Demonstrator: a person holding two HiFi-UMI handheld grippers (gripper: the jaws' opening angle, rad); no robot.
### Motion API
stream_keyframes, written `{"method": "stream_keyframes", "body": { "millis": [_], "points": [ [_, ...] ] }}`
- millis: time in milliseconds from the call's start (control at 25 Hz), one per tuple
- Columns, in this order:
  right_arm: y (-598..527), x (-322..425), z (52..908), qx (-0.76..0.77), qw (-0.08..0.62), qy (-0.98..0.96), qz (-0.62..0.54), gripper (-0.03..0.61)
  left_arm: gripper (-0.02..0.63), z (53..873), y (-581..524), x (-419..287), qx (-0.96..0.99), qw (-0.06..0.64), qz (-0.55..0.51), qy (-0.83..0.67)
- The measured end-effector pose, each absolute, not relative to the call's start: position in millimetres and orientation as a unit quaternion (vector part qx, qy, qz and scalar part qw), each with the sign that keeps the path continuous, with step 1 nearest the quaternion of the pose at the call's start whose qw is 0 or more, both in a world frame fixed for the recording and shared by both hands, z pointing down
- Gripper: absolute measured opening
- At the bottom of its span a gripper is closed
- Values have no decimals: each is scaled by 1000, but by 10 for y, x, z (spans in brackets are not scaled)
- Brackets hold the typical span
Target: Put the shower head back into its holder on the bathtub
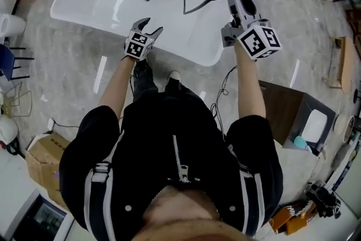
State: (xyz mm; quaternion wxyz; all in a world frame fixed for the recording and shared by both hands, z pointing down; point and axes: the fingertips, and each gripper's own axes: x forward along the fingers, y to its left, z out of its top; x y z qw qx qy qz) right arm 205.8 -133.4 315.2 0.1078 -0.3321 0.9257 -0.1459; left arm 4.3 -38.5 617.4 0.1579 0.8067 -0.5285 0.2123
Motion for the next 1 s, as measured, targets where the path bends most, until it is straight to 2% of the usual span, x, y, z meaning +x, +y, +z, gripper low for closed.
{"method": "stream_keyframes", "body": {
  "millis": [1000],
  "points": [
    [-1158, 1910, 2764, -471, 179, 847, -171, 127, 278, 7649, -1786, 913, 885, 87, 367, -273]
  ]
}}
